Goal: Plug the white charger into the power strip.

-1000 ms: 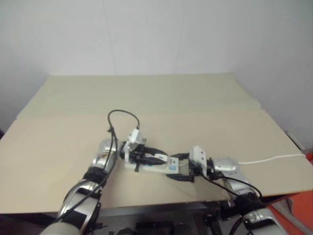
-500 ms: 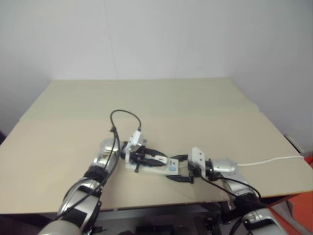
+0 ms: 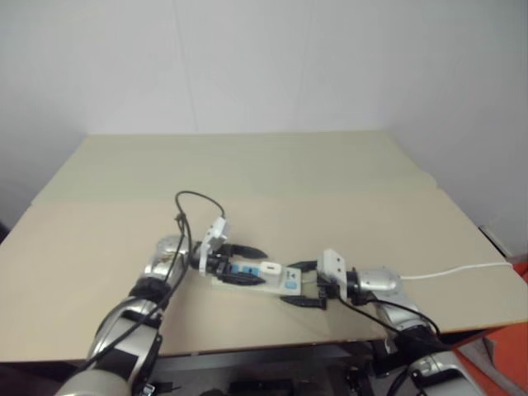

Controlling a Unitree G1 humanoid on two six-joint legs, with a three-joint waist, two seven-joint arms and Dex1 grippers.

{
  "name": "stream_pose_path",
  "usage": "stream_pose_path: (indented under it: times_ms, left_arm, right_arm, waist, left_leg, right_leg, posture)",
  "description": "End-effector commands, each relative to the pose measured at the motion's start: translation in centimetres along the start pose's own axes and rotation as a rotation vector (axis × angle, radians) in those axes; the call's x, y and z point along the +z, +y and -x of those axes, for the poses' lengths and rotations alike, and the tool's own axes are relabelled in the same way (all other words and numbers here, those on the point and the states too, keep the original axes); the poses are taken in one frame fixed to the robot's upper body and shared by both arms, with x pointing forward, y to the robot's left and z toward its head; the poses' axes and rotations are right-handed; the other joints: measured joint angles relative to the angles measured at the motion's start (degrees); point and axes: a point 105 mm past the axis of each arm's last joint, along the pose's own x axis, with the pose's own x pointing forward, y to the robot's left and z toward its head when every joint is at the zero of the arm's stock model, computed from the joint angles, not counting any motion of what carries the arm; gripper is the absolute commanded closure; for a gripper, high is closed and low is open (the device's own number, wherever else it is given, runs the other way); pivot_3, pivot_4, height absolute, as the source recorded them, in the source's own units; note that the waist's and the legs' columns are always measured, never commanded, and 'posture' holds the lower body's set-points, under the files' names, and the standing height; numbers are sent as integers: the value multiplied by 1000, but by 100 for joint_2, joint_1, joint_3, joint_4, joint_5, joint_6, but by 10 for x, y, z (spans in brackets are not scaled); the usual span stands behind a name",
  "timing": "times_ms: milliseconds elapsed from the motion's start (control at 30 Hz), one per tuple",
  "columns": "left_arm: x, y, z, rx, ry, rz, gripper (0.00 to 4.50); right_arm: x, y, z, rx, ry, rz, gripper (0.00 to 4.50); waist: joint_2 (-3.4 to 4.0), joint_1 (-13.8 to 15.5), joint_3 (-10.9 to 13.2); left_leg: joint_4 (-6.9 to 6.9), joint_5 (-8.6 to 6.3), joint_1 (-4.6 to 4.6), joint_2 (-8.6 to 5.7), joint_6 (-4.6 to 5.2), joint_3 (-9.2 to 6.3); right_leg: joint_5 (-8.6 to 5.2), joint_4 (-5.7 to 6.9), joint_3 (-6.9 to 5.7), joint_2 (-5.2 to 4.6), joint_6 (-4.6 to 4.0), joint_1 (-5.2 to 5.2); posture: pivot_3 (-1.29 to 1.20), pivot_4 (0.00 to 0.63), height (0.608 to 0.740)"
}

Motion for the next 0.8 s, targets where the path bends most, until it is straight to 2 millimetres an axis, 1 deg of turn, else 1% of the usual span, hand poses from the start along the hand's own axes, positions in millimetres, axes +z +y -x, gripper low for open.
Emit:
stream_pose_path:
  times_ms: [33,200,333,367,400,433,500,567,600,633,667,733,767,800]
  left_arm:
    - [-6,-5,3,-7,-1,29,29]
    - [7,-9,11,-30,15,-8,29]
    - [17,-8,19,-11,50,-137,29]
    - [21,-7,21,-4,48,-147,0]
    - [24,-6,23,4,42,-157,0]
    - [30,-4,28,22,28,-168,0]
    - [38,-2,34,51,6,-189,0]
    - [53,-1,46,92,-37,-222,0]
    - [58,-1,50,107,-51,-232,0]
    - [64,-4,59,124,-50,-246,0]
    - [67,-7,66,137,-43,-256,0]
    - [68,-14,84,172,4,-275,0]
    - [68,-16,88,182,22,-279,0]
    - [66,-20,100,208,51,-277,0]
  right_arm:
    - [-6,8,-5,50,34,9,1068]
    - [-5,7,-4,49,29,-3,1068]
    - [0,-5,-4,-2,-1,-66,1068]
    - [1,-5,-3,3,-3,-65,341]
    - [2,-5,-2,4,-3,-62,128]
    - [5,-6,1,3,-6,-49,16]
    - [8,-8,6,-8,-7,-29,16]
    - [16,-13,21,-37,-10,3,16]
    - [20,-15,27,-48,-9,16,16]
    - [25,-17,39,-68,0,48,16]
    - [28,-17,48,-81,11,73,16]
    - [38,-16,72,-105,38,128,16]
    - [40,-15,79,-108,46,140,16]
    - [46,-12,93,-101,60,162,16]
  waist:
    - [0,-2,0]
    - [1,-6,6]
    - [-6,7,12]
    - [-7,9,14]
    - [-6,21,21]
    - [-4,24,23]
    - [-5,28,24]
    - [-3,44,33]
    - [-4,58,41]
    - [-5,68,43]
    - [-5,80,45]
    - [-4,117,46]
    - [-3,121,46]
    - [-2,126,47]
  left_leg:
    - [0,0,0,1,0,0]
    - [-1,-1,-2,2,-1,0]
    - [0,-1,-9,1,-1,0]
    - [0,-1,-9,2,-1,0]
    - [0,-1,-12,1,-1,0]
    - [0,-1,-21,1,-1,0]
    - [6,-1,-56,1,-1,0]
    - [21,-1,-109,0,-1,-1]
    - [22,0,-120,-1,-1,-1]
    - [24,0,-132,-2,-1,-1]
    - [26,0,-146,-3,-2,-1]
    - [36,1,-202,-6,-3,-3]
    - [36,1,-200,-6,-3,-2]
    - [35,1,-199,-5,-3,-2]
  right_leg:
    - [-1,0,0,1,-1,0]
    - [-1,0,1,0,-1,-4]
    - [-1,-1,1,0,-2,-9]
    - [-1,0,1,0,-2,-9]
    - [0,0,1,0,-3,-12]
    - [0,1,0,-1,-3,-21]
    - [0,6,0,-1,-3,-55]
    - [1,18,0,-2,-4,-104]
    - [1,20,-1,-4,-3,-113]
    - [1,20,-2,-6,-3,-124]
    - [1,20,-2,-8,-3,-137]
    - [2,34,-3,-14,-3,-197]
    - [2,32,-4,-13,-3,-196]
    - [1,31,-3,-13,-2,-196]
  posture:
    - [0,150,740]
    - [0,150,740]
    - [0,150,740]
    - [0,150,740]
    - [0,150,740]
    - [0,150,740]
    - [0,150,740]
    - [0,150,740]
    - [0,150,740]
    - [0,150,740]
    - [0,150,740]
    - [0,150,740]
    - [0,150,740]
    - [0,150,740]
